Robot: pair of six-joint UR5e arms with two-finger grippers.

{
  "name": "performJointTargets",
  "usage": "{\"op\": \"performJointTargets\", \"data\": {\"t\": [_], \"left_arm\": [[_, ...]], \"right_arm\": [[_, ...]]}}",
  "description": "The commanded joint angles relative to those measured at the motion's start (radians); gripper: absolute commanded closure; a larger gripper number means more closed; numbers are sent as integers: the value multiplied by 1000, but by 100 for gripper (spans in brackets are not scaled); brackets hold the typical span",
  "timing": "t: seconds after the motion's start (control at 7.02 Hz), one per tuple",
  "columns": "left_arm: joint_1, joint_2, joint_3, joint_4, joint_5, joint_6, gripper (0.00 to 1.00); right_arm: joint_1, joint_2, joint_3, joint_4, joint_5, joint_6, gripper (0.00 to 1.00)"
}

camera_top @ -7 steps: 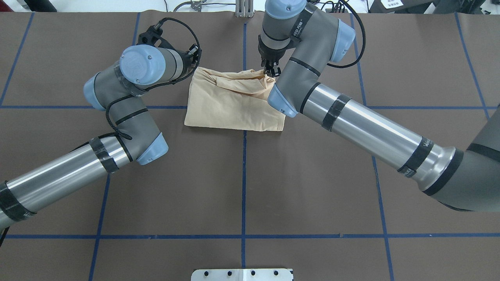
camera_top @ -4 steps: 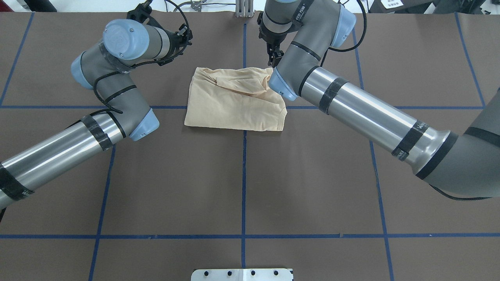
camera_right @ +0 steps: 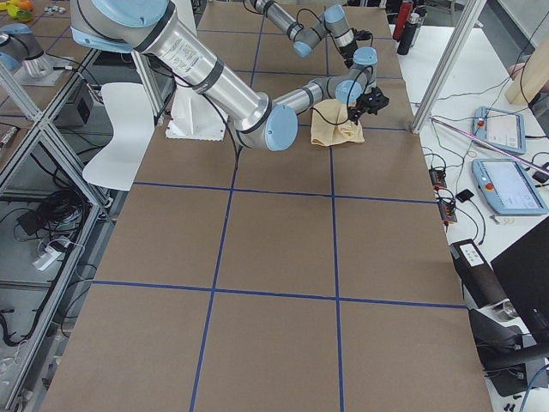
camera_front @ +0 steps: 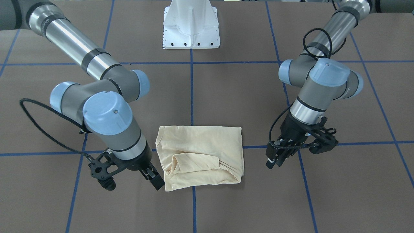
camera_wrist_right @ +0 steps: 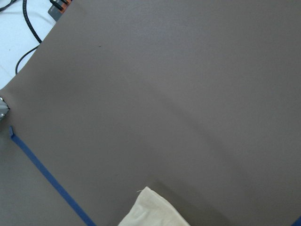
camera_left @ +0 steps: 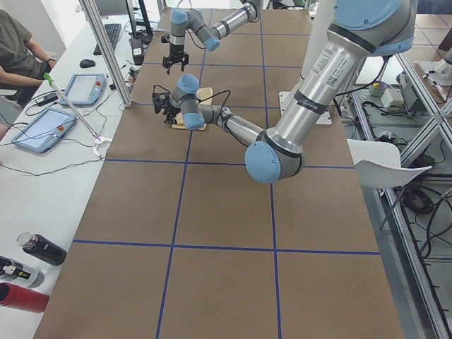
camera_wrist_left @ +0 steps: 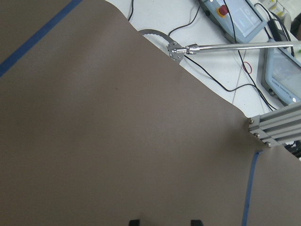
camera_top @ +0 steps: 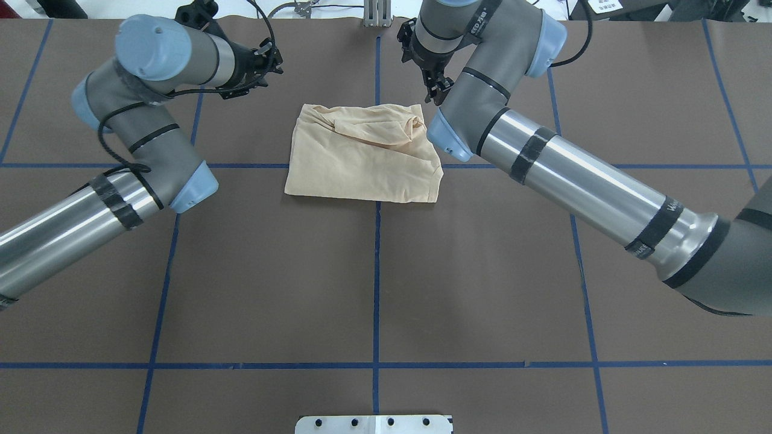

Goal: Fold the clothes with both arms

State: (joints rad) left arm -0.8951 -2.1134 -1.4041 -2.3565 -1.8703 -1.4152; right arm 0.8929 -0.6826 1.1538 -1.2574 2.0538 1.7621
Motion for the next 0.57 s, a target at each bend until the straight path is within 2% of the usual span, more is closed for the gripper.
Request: {"op": "performJointTargets", "data": {"t": [0.0,0.14,0.43], "left_arm": [[-124,157,-100,2,-192,328,53],[-193,232,-125,2,-261,487,52],[-290,367,-168,2,-306,742,51]], "right_arm": [[148,-188,125,-23,167,-352,0],[226,-272,144,-23,210,-530,0],[345,-403,164,-39,232,-877,0]]}}
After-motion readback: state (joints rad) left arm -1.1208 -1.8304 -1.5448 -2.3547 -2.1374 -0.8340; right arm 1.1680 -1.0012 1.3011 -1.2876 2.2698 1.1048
